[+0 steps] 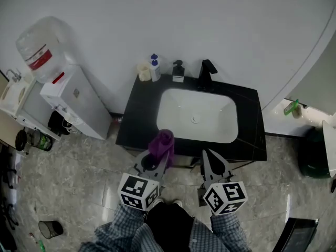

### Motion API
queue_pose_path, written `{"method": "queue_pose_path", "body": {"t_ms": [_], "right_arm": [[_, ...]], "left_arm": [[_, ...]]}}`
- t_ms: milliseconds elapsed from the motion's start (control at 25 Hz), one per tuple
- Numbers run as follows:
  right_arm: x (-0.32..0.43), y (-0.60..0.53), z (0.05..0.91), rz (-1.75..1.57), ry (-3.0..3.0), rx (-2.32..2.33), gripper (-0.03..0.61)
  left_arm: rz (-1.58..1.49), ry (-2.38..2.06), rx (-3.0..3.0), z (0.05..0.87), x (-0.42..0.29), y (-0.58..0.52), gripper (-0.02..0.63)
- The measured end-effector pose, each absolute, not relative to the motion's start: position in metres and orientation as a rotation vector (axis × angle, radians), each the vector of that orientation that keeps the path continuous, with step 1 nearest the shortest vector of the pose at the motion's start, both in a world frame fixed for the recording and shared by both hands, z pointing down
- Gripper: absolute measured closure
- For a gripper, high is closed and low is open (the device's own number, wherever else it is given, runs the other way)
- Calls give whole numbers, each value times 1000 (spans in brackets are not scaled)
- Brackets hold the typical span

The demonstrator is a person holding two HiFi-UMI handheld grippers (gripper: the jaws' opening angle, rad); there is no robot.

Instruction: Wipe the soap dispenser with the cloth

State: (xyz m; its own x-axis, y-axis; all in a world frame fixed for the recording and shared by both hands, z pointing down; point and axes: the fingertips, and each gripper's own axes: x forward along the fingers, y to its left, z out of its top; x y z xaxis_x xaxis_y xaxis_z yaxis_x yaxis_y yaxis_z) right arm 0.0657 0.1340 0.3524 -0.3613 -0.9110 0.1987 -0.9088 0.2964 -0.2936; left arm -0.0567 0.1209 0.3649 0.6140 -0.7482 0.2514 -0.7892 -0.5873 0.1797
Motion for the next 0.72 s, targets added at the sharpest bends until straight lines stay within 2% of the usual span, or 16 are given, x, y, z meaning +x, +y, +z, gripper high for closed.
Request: {"method": "queue_pose_path", "body": {"t_ms": [720], "right_arm": [[13, 132, 345, -538, 2603, -1696, 560]], "left_arm": [[249, -1209, 2680, 350, -64, 130, 557]]}}
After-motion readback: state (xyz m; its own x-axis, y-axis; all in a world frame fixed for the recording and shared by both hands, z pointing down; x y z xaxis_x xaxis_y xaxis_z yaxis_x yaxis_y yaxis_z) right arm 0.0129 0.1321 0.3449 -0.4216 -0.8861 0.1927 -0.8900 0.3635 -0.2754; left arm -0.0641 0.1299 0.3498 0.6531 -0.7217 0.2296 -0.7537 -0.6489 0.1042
